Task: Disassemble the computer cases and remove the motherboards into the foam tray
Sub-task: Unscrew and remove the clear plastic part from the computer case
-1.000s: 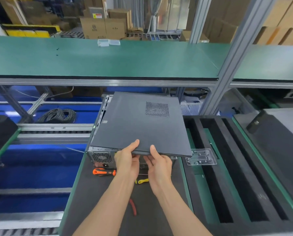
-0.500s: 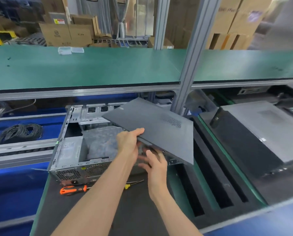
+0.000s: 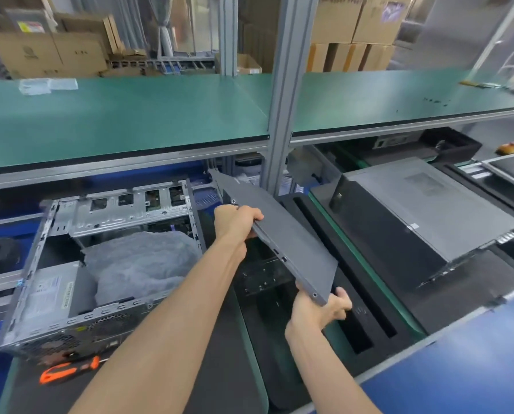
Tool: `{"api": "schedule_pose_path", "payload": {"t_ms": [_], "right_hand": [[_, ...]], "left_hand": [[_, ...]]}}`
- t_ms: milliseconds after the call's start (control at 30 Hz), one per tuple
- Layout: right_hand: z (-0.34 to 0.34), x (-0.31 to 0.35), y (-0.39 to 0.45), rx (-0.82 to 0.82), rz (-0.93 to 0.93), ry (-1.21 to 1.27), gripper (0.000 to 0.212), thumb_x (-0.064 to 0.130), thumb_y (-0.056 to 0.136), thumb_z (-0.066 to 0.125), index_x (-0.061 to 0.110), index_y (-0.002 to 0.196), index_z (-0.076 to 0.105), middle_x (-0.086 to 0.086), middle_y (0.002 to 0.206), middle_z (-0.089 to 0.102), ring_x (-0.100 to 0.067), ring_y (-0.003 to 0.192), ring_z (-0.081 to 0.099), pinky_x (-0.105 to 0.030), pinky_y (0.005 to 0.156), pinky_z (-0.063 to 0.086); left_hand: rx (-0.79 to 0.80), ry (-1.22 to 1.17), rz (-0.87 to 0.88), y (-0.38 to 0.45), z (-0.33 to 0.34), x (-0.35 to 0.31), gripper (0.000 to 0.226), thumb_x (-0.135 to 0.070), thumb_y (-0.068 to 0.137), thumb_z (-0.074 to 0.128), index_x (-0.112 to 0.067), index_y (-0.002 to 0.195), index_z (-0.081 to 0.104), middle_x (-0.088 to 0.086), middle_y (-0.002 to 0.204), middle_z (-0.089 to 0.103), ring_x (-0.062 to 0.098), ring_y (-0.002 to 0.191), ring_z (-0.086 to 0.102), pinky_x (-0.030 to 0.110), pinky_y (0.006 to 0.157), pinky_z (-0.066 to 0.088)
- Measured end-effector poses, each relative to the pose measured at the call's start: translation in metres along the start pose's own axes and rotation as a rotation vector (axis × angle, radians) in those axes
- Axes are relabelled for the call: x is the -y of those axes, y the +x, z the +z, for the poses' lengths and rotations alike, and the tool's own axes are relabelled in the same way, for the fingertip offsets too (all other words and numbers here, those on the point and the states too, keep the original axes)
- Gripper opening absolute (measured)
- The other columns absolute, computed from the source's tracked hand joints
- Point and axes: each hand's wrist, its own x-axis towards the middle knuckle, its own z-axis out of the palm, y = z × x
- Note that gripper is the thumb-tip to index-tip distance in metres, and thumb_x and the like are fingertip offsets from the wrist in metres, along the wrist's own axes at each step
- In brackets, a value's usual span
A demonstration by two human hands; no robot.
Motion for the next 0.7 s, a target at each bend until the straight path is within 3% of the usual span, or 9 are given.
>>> {"api": "schedule_pose_path", "payload": {"t_ms": [100, 200, 267, 333, 433, 500, 567, 633, 700], "right_hand": [[-0.009, -0.001, 0.025, 0.062, -0.321, -0.247, 0.073, -0.007, 0.08, 0.072, 0.034, 0.137, 0.05, 0.002, 0.143, 0.034, -0.02, 0.116, 0.032, -0.037, 0.085, 0.04], [-0.015, 0.001, 0.048, 0.153, -0.642, -0.455, 0.061, -0.019, 0.08, 0.064, 0.027, 0.119, 0.072, 0.007, 0.14, 0.051, -0.02, 0.127, 0.041, -0.017, 0.095, 0.036], [-0.015, 0.006, 0.056, 0.248, -0.76, -0.472, 0.056, -0.022, 0.079, 0.064, 0.021, 0.113, 0.075, 0.01, 0.125, 0.062, -0.018, 0.124, 0.054, -0.015, 0.102, 0.037], [-0.014, 0.011, 0.056, 0.357, -0.784, -0.422, 0.053, -0.021, 0.08, 0.064, 0.019, 0.113, 0.074, 0.009, 0.114, 0.068, -0.009, 0.111, 0.064, -0.025, 0.102, 0.048], [-0.014, 0.015, 0.059, 0.468, -0.772, -0.415, 0.059, -0.024, 0.081, 0.058, 0.021, 0.117, 0.072, 0.01, 0.102, 0.073, 0.007, 0.085, 0.067, -0.011, 0.078, 0.052], [-0.011, 0.02, 0.066, 0.465, -0.8, -0.41, 0.044, -0.017, 0.085, 0.059, 0.014, 0.109, 0.078, -0.001, 0.078, 0.073, -0.004, 0.058, 0.058, -0.024, 0.056, 0.05], [-0.005, 0.028, 0.075, 0.418, -0.79, -0.385, 0.016, -0.002, 0.09, 0.066, 0.004, 0.078, 0.074, -0.008, 0.056, 0.059, -0.021, 0.048, 0.046, -0.033, 0.052, 0.042], [0.001, 0.032, 0.085, 0.357, -0.72, -0.354, 0.04, 0.011, 0.09, 0.072, 0.007, 0.055, 0.053, 0.006, 0.046, 0.044, -0.011, 0.044, 0.038, -0.029, 0.05, 0.036], [0.004, 0.036, 0.098, 0.298, -0.665, -0.307, 0.047, 0.01, 0.087, 0.076, 0.021, 0.049, 0.05, 0.013, 0.04, 0.044, -0.004, 0.04, 0.038, -0.02, 0.05, 0.037]], "left_hand": [[0.0, 0.035, -0.013, 0.007, 0.011, -0.005, 0.017, 0.008, 0.067, 0.07, 0.003, 0.082, 0.066, 0.015, 0.084, 0.07, 0.028, 0.076, 0.071, 0.03, 0.053, 0.057], [-0.012, 0.044, -0.027, 0.014, 0.016, -0.009, 0.023, 0.008, 0.067, 0.069, 0.006, 0.09, 0.066, 0.018, 0.086, 0.069, 0.028, 0.075, 0.07, 0.031, 0.053, 0.057], [-0.02, 0.05, -0.022, 0.018, 0.017, -0.012, 0.025, 0.007, 0.066, 0.069, 0.006, 0.091, 0.066, 0.017, 0.086, 0.069, 0.027, 0.074, 0.07, 0.03, 0.053, 0.056], [-0.03, 0.056, 0.007, 0.022, 0.02, -0.018, 0.02, 0.006, 0.065, 0.069, 0.005, 0.084, 0.065, 0.017, 0.085, 0.069, 0.026, 0.073, 0.07, 0.028, 0.05, 0.055], [-0.046, 0.073, 0.075, 0.024, 0.031, -0.026, 0.013, 0.003, 0.065, 0.07, 0.0, 0.071, 0.058, 0.013, 0.072, 0.062, 0.021, 0.059, 0.066, 0.027, 0.048, 0.054], [-0.037, 0.077, 0.112, 0.025, 0.04, -0.029, 0.012, -0.001, 0.07, 0.071, 0.003, 0.073, 0.061, 0.013, 0.069, 0.064, 0.019, 0.051, 0.066, 0.029, 0.049, 0.056], [0.056, 0.041, 0.112, 0.024, 0.05, -0.029, 0.018, -0.01, 0.078, 0.077, 0.005, 0.083, 0.068, 0.014, 0.074, 0.072, 0.019, 0.057, 0.072, 0.031, 0.056, 0.06], [0.231, -0.006, 0.072, 0.023, 0.056, -0.024, 0.023, -0.025, 0.084, 0.079, -0.005, 0.089, 0.07, 0.012, 0.081, 0.075, 0.021, 0.07, 0.074, 0.03, 0.071, 0.06], [0.379, 0.022, 0.06, 0.022, 0.055, -0.014, 0.021, -0.033, 0.086, 0.076, -0.017, 0.08, 0.064, 0.008, 0.077, 0.066, 0.018, 0.07, 0.066, 0.027, 0.081, 0.053]]}}
